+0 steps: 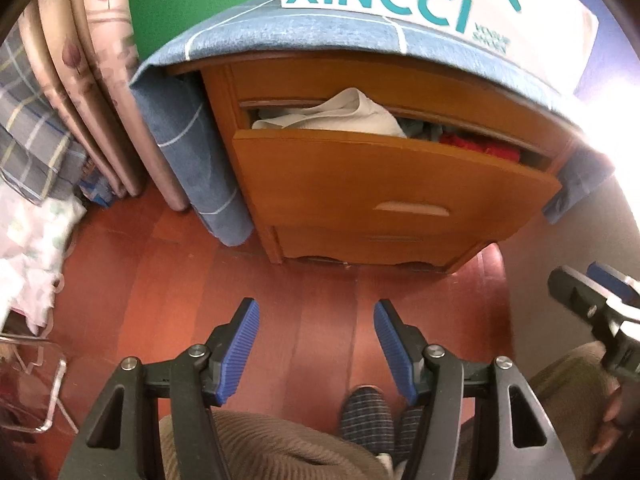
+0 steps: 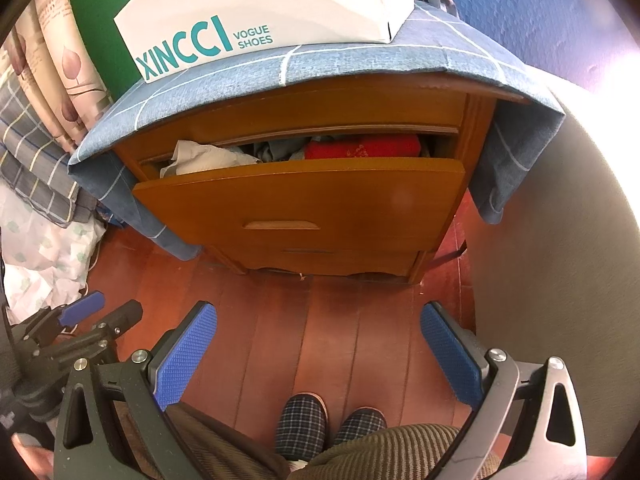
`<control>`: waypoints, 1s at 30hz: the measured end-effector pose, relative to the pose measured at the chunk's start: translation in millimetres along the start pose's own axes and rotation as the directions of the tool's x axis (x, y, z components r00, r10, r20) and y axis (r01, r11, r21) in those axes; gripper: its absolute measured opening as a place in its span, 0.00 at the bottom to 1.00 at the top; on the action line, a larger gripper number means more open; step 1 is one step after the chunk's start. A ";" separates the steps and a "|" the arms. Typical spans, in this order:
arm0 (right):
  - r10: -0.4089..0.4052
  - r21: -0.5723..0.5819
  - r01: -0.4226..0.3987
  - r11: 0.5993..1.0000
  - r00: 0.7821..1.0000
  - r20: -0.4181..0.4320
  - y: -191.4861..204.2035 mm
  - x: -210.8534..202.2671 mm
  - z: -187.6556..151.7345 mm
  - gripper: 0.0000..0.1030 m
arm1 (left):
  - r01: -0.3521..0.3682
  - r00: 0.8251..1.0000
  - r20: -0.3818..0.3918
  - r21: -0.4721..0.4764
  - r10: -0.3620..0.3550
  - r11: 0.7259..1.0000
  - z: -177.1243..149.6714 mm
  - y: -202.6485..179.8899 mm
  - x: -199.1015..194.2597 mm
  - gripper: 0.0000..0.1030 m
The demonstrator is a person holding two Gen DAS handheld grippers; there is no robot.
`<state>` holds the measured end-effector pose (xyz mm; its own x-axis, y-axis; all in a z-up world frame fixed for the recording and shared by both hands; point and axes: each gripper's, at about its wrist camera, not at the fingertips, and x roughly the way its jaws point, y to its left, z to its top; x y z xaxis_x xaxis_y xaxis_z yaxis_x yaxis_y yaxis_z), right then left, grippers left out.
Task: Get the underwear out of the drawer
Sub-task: 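Hook the drawer front with the left tool and pull it open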
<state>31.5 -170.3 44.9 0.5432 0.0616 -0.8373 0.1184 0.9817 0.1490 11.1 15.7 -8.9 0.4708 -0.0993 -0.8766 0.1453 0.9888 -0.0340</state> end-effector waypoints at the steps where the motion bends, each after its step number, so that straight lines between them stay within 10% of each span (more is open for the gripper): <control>1: 0.002 0.002 -0.002 1.000 1.000 0.000 -0.7 0.0 0.2 0.98 | 0.018 1.000 0.001 -0.020 -0.018 1.000 2.7 2.9 0.1 0.59; 9: 0.025 0.025 -0.025 0.999 1.000 0.000 -6.7 -0.4 1.0 0.98 | 0.206 0.977 0.006 -0.300 -0.214 0.932 37.6 36.9 19.1 0.59; 21: 0.058 0.080 -0.057 0.995 0.998 -0.020 -22.3 4.4 1.9 0.98 | 0.355 0.909 0.135 -0.746 -0.393 0.563 66.3 95.0 76.5 0.73; 30: 0.074 0.092 -0.071 0.993 0.997 -0.036 -24.4 7.9 2.2 0.98 | 0.340 0.894 0.149 -0.841 -0.424 0.421 66.7 110.6 114.2 0.75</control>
<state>34.7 -194.2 35.9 0.5203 0.1407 -0.8423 0.1558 0.9541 0.2556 139.0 106.3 -80.9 0.4886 -0.5241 -0.6976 -0.5107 0.4764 -0.7157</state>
